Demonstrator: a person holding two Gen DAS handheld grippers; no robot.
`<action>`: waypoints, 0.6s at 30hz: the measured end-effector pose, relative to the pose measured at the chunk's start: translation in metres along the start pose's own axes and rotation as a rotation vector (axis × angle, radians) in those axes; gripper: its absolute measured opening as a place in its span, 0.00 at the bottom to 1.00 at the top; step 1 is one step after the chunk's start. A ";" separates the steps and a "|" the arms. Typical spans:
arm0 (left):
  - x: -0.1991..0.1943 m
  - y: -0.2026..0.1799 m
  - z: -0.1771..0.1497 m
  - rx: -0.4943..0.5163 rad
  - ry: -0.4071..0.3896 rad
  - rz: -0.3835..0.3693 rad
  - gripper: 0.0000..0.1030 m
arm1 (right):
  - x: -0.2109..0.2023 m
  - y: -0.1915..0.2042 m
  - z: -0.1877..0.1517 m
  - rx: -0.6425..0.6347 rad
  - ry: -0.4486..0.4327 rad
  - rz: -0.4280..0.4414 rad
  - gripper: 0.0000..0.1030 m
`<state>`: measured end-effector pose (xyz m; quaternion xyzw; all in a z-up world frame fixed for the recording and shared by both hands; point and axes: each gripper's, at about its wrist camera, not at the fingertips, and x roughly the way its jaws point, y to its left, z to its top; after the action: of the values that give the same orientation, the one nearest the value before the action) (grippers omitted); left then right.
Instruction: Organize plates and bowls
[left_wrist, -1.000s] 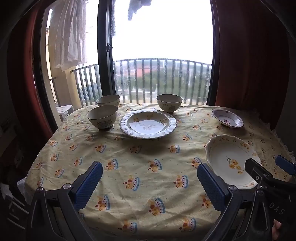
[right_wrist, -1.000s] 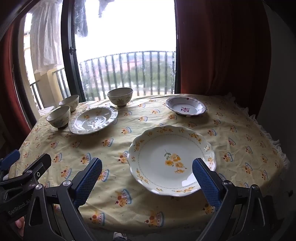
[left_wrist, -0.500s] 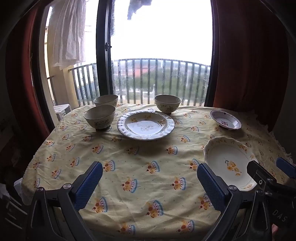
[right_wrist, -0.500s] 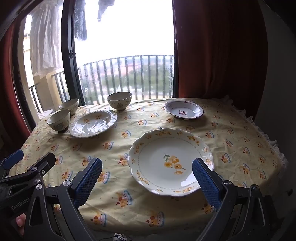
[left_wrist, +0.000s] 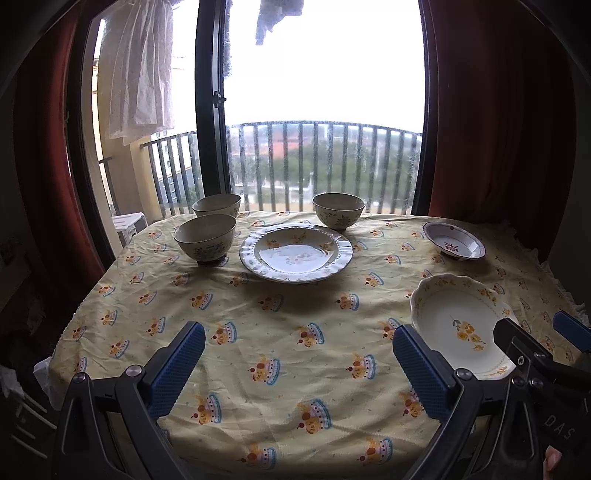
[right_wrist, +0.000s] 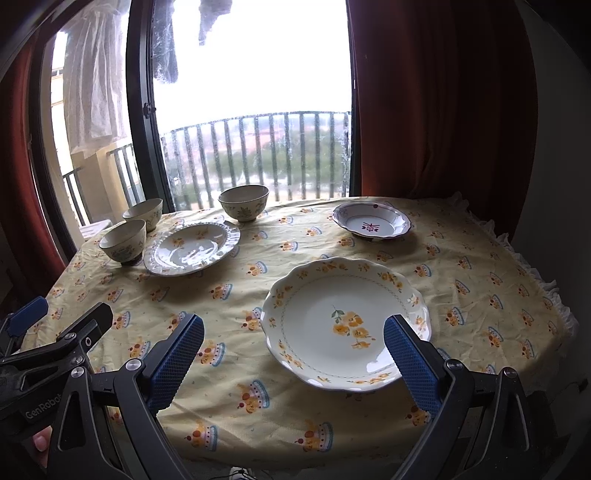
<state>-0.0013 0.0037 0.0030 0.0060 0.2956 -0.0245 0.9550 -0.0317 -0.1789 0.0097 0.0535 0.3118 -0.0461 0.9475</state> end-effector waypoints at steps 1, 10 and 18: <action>0.000 -0.001 0.000 0.002 0.000 0.002 0.99 | 0.000 0.000 0.000 0.001 0.000 0.002 0.96; -0.001 0.000 0.000 0.003 -0.001 0.003 0.99 | 0.001 -0.001 -0.002 0.003 -0.002 0.009 0.96; -0.004 0.000 0.001 0.011 -0.020 0.007 0.99 | -0.001 -0.001 -0.001 0.007 -0.020 0.007 0.96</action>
<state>-0.0039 0.0035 0.0058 0.0118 0.2857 -0.0228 0.9580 -0.0333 -0.1800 0.0088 0.0576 0.3020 -0.0442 0.9505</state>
